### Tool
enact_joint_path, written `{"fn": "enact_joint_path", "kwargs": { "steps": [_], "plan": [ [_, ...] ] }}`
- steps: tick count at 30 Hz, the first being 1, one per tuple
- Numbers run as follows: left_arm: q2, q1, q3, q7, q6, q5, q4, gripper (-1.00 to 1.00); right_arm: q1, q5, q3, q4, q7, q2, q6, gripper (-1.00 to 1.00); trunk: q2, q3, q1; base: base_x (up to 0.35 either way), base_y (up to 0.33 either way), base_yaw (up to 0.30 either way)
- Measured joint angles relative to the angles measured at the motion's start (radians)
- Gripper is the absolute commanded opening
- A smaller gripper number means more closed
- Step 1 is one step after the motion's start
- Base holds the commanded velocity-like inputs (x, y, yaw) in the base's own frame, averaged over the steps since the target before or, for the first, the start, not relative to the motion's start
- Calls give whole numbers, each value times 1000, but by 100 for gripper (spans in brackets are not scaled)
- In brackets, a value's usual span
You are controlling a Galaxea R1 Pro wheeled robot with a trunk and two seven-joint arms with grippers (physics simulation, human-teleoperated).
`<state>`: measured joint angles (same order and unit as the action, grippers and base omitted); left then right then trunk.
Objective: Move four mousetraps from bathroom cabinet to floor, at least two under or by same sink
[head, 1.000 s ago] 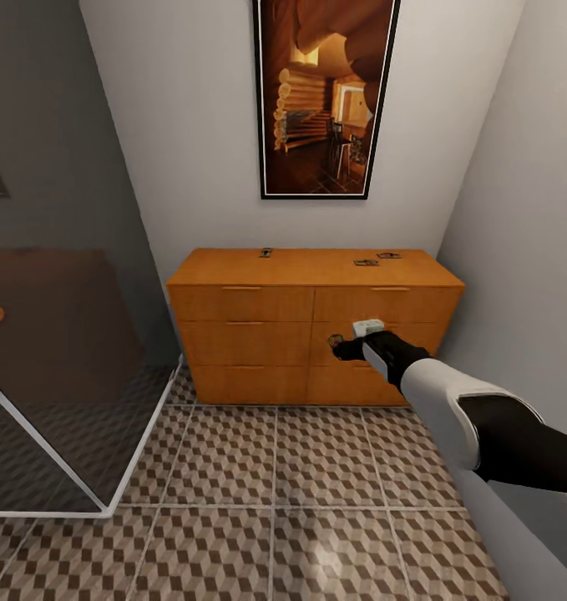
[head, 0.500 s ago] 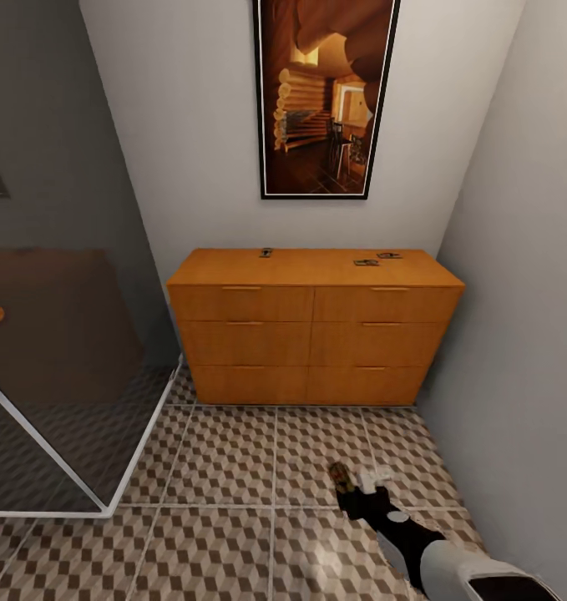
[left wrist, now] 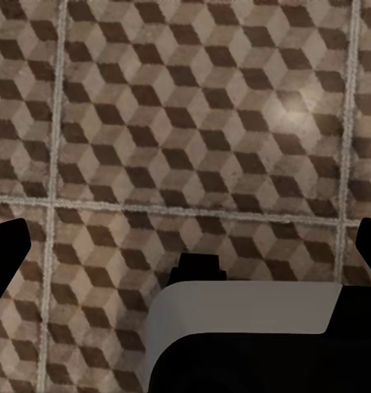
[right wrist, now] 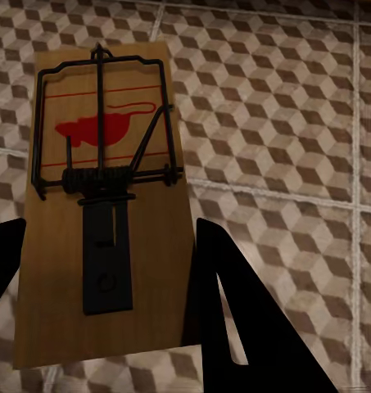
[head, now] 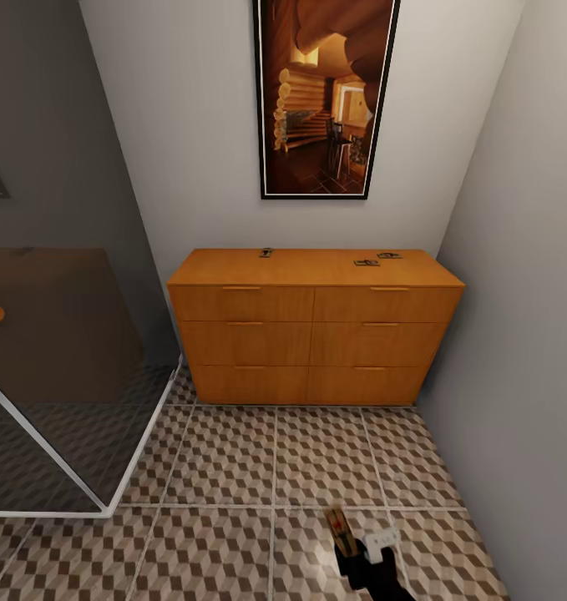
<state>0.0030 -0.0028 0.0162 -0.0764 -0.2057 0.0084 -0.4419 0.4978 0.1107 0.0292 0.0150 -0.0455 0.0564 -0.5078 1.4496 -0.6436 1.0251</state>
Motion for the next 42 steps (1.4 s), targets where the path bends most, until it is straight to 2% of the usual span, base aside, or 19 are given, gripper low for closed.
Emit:
{"fn": "enact_joint_path", "kwargs": {
  "steps": [42],
  "plan": [
    [1, 0, -2, 0, 0, 2, 14, 100, -4, 0, -1, 3, 6, -3, 4, -100, 0, 0, 0, 0, 0, 0]
  ]
}}
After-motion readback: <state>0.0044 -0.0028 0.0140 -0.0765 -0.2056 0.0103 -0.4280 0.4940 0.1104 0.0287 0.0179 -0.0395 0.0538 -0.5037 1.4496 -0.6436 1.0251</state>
